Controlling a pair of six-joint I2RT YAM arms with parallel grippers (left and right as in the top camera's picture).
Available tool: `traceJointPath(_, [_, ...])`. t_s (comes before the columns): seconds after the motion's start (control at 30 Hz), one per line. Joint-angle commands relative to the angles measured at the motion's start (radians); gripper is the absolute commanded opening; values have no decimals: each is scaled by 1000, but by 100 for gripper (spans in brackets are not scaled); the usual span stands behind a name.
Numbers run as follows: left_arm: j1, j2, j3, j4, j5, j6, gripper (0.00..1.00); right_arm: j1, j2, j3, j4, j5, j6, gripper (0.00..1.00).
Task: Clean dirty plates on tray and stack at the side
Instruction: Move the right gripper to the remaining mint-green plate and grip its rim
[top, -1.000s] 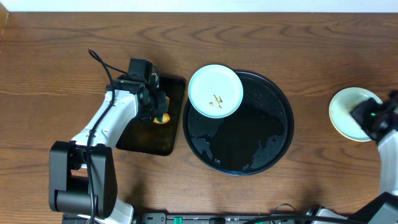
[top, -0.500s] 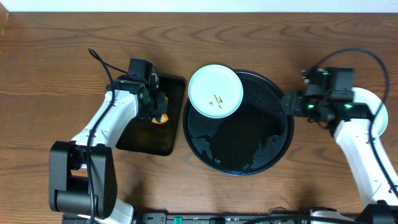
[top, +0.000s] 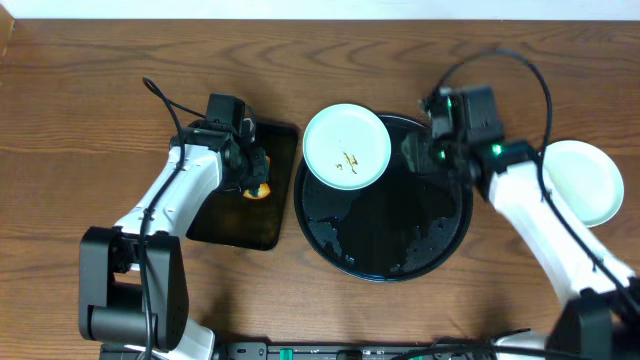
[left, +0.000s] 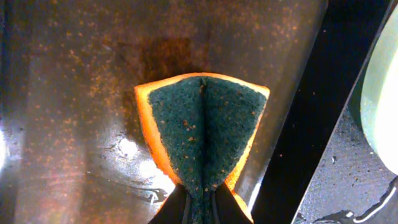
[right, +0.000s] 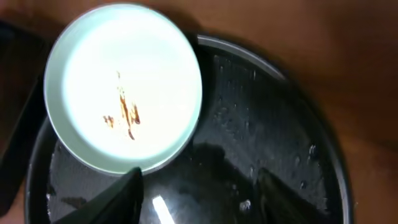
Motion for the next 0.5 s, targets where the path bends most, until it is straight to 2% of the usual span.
traceJointPath(0.0, [-2,-8,-2,-4,-12,10,8,3,79,186,-62,-5,-54,60])
traceJointPath(0.13, [-2,-8,-2,-4,-12,9,8,9,188,299,-113,-6,-71,61])
traceJointPath(0.47, [-2,-8,-2,-3,-13,10,8,37,447,309,-103,-61,-67,60])
